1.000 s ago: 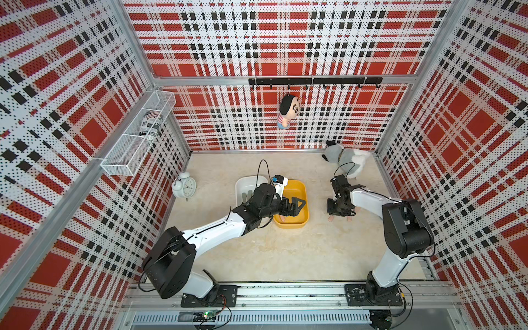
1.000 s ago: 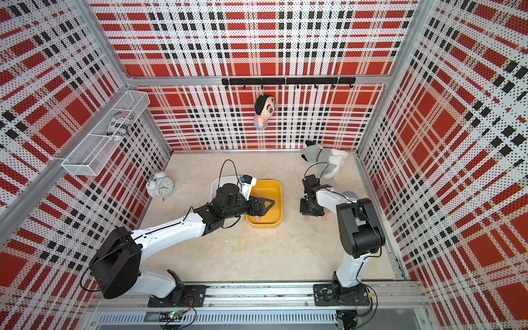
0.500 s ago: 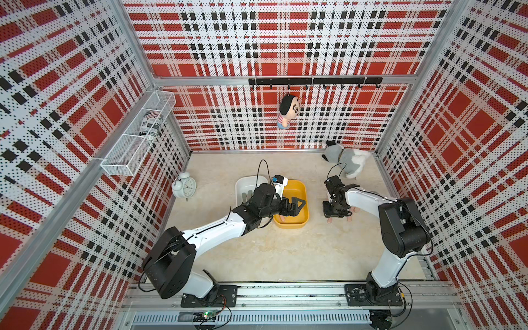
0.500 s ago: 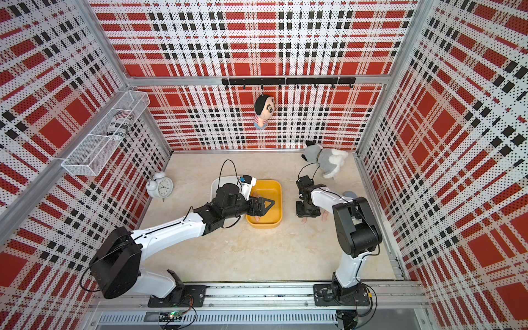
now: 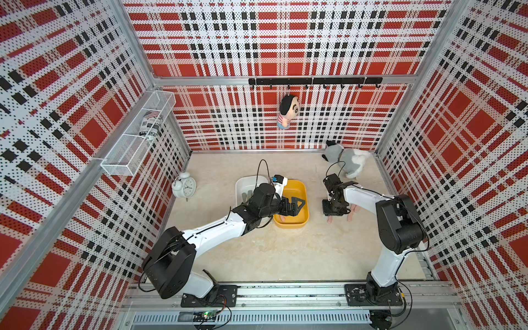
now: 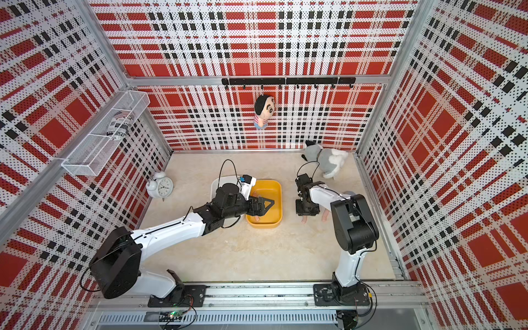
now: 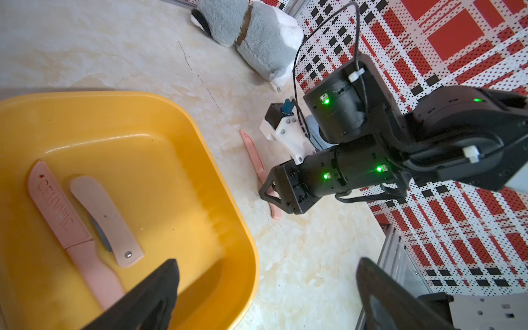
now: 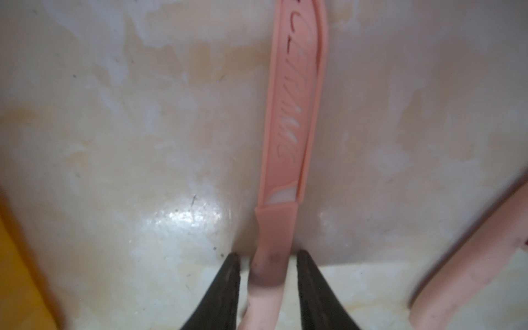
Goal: Place the fruit knives into the storage box by color
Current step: Pick up the fruit knife from the center of the board.
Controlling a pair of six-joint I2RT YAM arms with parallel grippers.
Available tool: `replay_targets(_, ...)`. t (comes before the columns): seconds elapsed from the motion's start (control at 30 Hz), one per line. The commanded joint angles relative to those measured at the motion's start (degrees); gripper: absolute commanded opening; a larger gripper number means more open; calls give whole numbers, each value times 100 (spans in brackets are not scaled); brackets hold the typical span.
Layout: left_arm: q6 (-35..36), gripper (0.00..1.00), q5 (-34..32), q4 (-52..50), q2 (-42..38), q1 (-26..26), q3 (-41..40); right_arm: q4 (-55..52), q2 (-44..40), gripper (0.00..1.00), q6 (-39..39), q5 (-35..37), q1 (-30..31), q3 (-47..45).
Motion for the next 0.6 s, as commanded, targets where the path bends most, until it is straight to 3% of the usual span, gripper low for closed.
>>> replay_targets(0.0,72,98,26,12,-114,41,-48,-210,241,33,-42,-84,17,-55)
replay_targets(0.5,72,98,9,25,-96,58,-78,-440,243,30,-152,-3,90,-145)
replay_targets(0.57,74,98,18,23,-96,63,-76,-428,262,26,-158,-26,88,-180)
